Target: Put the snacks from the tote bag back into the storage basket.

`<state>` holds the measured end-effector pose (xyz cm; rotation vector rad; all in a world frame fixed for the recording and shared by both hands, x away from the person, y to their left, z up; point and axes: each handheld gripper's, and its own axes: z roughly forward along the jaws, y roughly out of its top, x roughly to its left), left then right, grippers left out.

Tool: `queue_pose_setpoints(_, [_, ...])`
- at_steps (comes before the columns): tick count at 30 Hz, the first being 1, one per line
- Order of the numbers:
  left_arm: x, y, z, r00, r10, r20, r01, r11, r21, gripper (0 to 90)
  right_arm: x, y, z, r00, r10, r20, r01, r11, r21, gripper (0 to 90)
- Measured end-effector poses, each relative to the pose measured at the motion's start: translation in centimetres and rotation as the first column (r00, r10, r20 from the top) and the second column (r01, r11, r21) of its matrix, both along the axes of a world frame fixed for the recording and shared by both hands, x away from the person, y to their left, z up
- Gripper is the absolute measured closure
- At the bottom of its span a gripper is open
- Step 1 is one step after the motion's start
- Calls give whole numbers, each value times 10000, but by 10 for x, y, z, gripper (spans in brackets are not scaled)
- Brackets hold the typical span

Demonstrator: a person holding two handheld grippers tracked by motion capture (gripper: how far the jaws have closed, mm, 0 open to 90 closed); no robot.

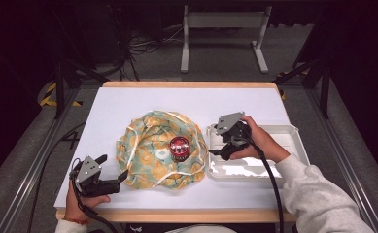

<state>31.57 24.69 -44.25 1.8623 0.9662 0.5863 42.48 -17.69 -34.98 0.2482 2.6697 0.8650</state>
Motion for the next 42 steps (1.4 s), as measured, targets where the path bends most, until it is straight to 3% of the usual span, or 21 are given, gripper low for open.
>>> queue_pose_setpoints(5, [0,2,0,10000,37,54,-38,10000,61,74,7,26,4,9995,286,-97,-287,9995,-141,157])
queue_pose_setpoints(16, [-1,2,-1,10000,27,-8,-27,10000,-8,73,14,83,-4,9955,904,-295,-919,9943,-545,163])
queue_pose_setpoints(18, [-1,2,-1,10000,20,-17,-20,10000,-16,73,15,90,-5,9938,1000,-493,-1029,9928,-618,156])
queue_pose_setpoints(22, [-1,2,-1,10000,-7,31,7,10000,37,73,18,99,-6,9908,1116,-760,-1174,9900,-777,144])
queue_pose_setpoints(25, [-1,2,-1,10000,-52,31,52,10000,19,73,20,107,-9,9891,1121,-950,-1229,9855,-1169,126])
queue_pose_setpoints(28, [-1,2,-1,10000,-67,18,67,10000,16,74,21,110,-13,9871,991,-1255,-1160,9839,-1356,120])
queue_pose_setpoints(29, [-1,2,-1,10000,-74,41,74,10000,30,73,24,114,-18,9885,755,-1308,-974,9805,-1705,92])
queue_pose_setpoints(31, [-1,2,-1,9999,-97,62,97,9999,26,74,28,116,-23,9848,611,-1625,-913,9784,-1854,90])
queue_pose_setpoints(35, [-2,1,-1,9999,-90,49,90,9999,57,73,31,117,-27,9805,534,-1893,-875,9804,-1767,105])
queue_pose_setpoints(38, [-1,1,-1,9999,-132,87,130,9998,140,74,31,117,-28,9718,663,-2263,-1024,9831,-1517,211])
queue_pose_setpoints(42, [-1,0,-1,9998,-186,59,184,9996,227,76,30,117,-26,9740,711,-2153,-1069,9814,-1597,233])
